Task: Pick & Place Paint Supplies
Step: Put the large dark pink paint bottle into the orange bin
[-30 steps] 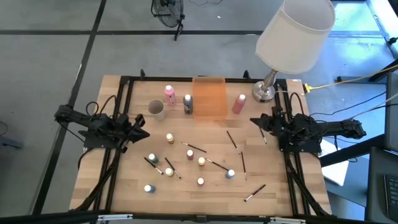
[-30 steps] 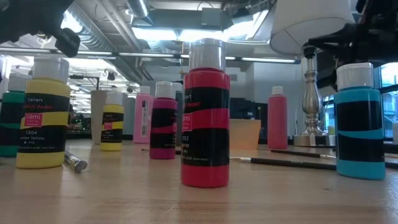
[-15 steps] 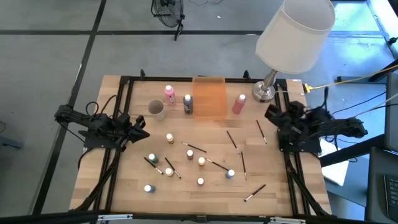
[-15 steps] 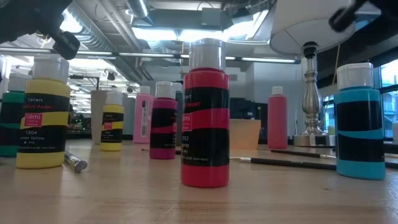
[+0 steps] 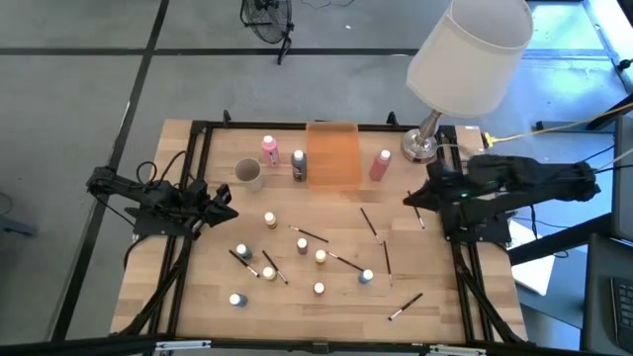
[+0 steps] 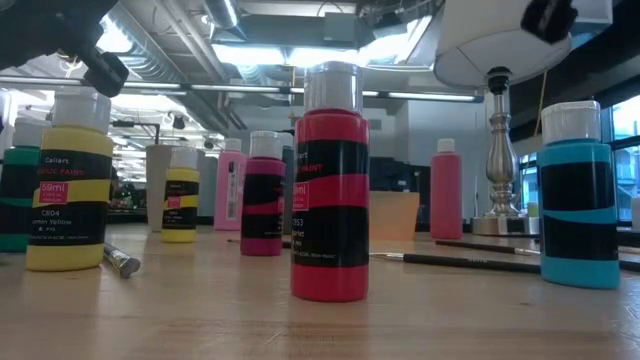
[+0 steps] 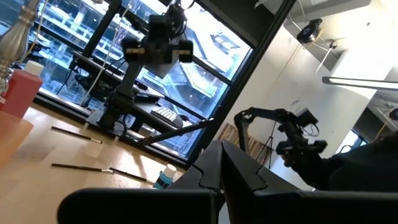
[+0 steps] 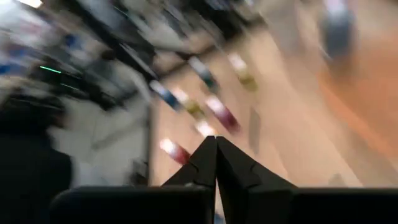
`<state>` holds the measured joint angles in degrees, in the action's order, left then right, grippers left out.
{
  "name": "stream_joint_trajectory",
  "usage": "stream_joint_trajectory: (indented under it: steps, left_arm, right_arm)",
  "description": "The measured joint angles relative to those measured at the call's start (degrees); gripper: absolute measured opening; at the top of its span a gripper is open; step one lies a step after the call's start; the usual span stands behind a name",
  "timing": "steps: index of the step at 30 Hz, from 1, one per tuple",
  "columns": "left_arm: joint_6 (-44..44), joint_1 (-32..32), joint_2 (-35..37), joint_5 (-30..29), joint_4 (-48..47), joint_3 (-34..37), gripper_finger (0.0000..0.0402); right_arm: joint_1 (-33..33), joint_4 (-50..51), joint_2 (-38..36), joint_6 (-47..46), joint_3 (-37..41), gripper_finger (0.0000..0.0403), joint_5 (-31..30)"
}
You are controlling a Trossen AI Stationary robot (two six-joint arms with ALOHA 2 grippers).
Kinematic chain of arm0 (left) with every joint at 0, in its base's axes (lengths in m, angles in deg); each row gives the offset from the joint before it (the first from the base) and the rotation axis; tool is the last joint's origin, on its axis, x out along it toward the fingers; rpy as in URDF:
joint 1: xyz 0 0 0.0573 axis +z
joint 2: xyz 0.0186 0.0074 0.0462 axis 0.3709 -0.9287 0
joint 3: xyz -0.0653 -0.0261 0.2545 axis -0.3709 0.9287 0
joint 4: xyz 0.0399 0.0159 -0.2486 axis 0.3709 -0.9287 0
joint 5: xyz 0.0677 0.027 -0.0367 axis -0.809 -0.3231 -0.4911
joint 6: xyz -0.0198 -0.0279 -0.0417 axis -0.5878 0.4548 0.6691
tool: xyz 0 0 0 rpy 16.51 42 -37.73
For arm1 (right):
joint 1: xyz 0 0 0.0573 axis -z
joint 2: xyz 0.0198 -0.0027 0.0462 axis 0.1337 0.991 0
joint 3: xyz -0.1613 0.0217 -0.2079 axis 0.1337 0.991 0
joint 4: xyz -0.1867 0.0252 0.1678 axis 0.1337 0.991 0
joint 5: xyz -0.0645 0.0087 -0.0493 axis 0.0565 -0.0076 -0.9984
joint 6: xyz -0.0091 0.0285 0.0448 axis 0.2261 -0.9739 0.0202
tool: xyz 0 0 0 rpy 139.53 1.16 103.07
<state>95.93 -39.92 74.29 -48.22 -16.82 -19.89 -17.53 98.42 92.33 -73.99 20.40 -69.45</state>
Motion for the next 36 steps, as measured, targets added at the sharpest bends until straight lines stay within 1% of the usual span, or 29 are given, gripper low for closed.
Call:
stream_joint_trajectory:
  steps: [2,5,8,11,13,17,20,23,26,29,33,36]
  left_arm:
    - [-0.02,-0.02,0.00,-0.02,-0.01,0.00,0.0002]
    - [-0.07,-0.01,0.00,-0.02,-0.02,0.00,0.0002]
    - [-0.42,-0.02,0.00,-0.02,-0.02,0.00,0.0002]
    - [-0.40,-0.02,0.00,-0.04,-0.02,0.00,0.0002]
    - [-0.38,-0.02,0.00,-0.25,0.00,0.00,0.0002]
    - [-0.02,-0.02,0.00,-1.71,-0.02,0.00,0.0002]
    - [-0.02,-0.01,0.00,-2.01,-0.01,0.00,0.0002]
    - [0.37,-0.02,0.00,-2.01,-0.02,0.00,0.0002]
    - [2.66,-0.02,0.00,-2.01,-0.02,0.00,0.0002]
    - [4.67,-0.02,0.00,-2.03,-0.04,0.00,0.0002]
    - [8.19,-0.02,0.00,-2.43,-0.04,0.00,0.0002]
    - [12.60,-0.02,0.00,-2.21,-0.61,-0.01,0.0007]
  right_arm:
    - [0.00,3.45,4.08,-1.41,-1.40,0.0013,0.40]
    - [0.04,4.36,8.79,-1.57,-1.65,0.0026,1.92]
    - [0.04,3.48,12.66,-1.24,-1.65,0.0050,2.16]
    - [0.09,2.16,15.40,-0.20,-1.67,0.0084,1.34]
    - [0.10,1.99,16.89,0.58,-1.65,0.0113,-0.75]
    - [0.13,1.68,18.79,1.42,-1.66,0.0174,-7.99]
    - [0.13,4.28,20.23,1.04,-1.67,0.0217,-11.41]
    - [0.11,9.34,21.71,-2.90,-1.65,0.0257,-14.50]
    - [0.13,15.48,23.15,-8.45,-1.65,0.0290,-20.06]
    - [0.67,17.75,24.67,-13.48,-1.40,0.0314,-24.38]
    - [2.52,17.63,26.53,-18.19,-0.74,0.0334,-24.62]
    - [3.68,17.05,27.91,-18.46,-0.67,0.0340,-24.61]
